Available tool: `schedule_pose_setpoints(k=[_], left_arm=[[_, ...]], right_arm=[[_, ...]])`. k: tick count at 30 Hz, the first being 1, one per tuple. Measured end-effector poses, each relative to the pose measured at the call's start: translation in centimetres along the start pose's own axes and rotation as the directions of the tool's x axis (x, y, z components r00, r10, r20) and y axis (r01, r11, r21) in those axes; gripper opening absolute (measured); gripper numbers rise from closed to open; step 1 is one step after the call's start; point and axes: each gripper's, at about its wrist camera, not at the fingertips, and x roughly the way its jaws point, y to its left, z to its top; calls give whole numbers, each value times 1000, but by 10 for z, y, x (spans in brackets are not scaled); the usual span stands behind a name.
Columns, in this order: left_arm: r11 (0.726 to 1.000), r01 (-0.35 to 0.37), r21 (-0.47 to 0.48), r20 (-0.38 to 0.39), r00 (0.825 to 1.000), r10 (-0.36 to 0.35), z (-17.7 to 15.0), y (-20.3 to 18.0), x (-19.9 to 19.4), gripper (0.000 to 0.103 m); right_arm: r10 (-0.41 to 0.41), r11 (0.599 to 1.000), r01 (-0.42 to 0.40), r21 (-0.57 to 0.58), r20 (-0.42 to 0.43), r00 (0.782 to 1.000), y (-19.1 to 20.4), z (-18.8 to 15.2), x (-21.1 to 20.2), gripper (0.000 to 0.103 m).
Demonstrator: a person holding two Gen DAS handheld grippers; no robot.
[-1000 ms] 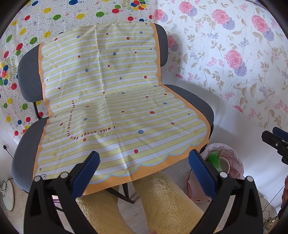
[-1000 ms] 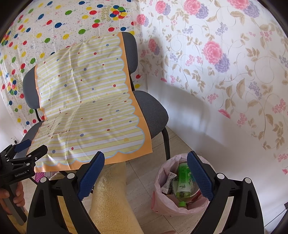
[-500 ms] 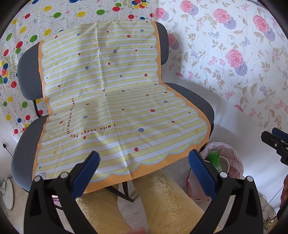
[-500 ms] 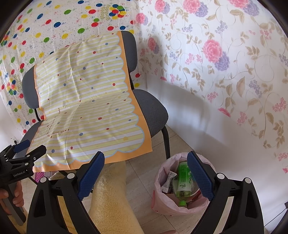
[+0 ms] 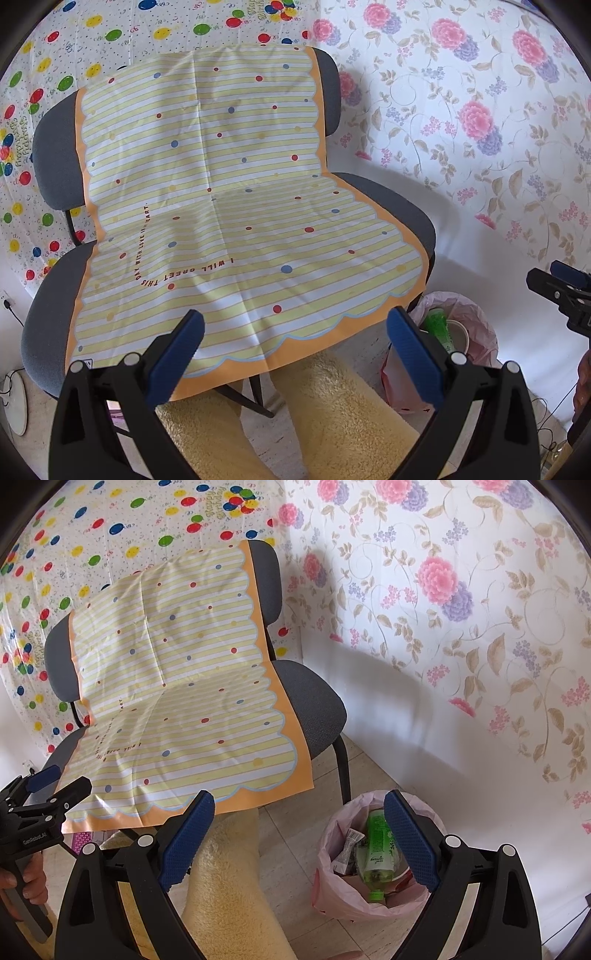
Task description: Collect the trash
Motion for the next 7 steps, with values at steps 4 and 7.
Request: schedule_pose_setpoints(k=[4, 7], left_arm=[[1000, -17, -10, -39, 999, 17, 2, 8, 11, 96], [998, -24, -60, -69, 997, 20, 2, 26, 25, 96]], right_arm=[[12, 1000, -12, -6, -25, 1000, 4, 0, 19, 92], [33, 999, -35, -29, -64, 997, 17, 5, 45, 92]])
